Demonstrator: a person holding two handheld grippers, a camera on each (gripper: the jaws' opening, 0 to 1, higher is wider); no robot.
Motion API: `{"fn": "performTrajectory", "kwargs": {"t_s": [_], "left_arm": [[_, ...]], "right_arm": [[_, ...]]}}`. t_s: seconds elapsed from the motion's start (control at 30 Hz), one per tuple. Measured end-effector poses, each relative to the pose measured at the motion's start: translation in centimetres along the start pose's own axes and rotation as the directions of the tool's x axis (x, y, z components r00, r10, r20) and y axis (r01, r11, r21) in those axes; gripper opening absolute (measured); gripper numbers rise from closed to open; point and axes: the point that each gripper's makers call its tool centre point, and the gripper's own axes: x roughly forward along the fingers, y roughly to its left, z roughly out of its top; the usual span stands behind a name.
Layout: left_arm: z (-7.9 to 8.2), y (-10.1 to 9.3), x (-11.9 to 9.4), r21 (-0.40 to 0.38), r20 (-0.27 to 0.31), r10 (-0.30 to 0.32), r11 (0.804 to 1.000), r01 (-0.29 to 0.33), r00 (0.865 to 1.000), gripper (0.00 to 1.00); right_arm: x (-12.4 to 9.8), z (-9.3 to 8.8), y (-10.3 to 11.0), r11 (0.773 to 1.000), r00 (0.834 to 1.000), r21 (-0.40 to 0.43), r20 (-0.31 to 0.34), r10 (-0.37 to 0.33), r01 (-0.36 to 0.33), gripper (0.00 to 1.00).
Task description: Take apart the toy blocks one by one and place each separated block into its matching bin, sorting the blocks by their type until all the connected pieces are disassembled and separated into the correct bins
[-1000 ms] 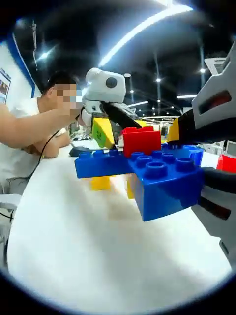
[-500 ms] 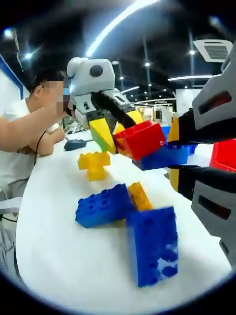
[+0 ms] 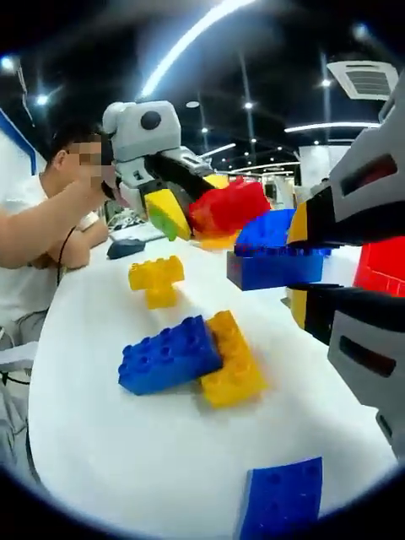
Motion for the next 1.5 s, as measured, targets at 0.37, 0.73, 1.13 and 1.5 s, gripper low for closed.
{"fn": "performTrajectory", "kwargs": {"t_s": [0.37, 0.73, 1.13, 1.5], "left_arm": [[1.0, 1.4, -2.0, -0.019, 0.055, 0.069, 0.997, -0.068, 0.996, 0.24], [2.0, 2.5, -2.0, -0.032, 0.085, 0.111, 0.994, -0.109, 0.990, 0.24], [7.3, 8.2, 0.1, -0.192, 0.221, 0.295, 0.948, -0.255, 0.930, 0.24], [7.9, 15.4, 5.5, -0.347, -0.028, 0.489, 0.813, -0.467, 0.872, 0.24]], "right_arm": [[-0.2, -0.2, 2.1, 0.998, 0.999, 0.031, 0.013, 0.052, -0.052, 0.19], [-1.9, -1.5, 1.0, 0.983, 1.000, 0.185, -0.011, -0.012, 0.014, 0.27], [-8.3, -2.4, -2.1, 0.424, 0.980, 0.900, -0.020, -0.200, 0.105, 0.24], [-11.2, -1.9, 0.2, 0.219, 0.971, 0.968, -0.071, -0.229, 0.123, 0.21]]}}
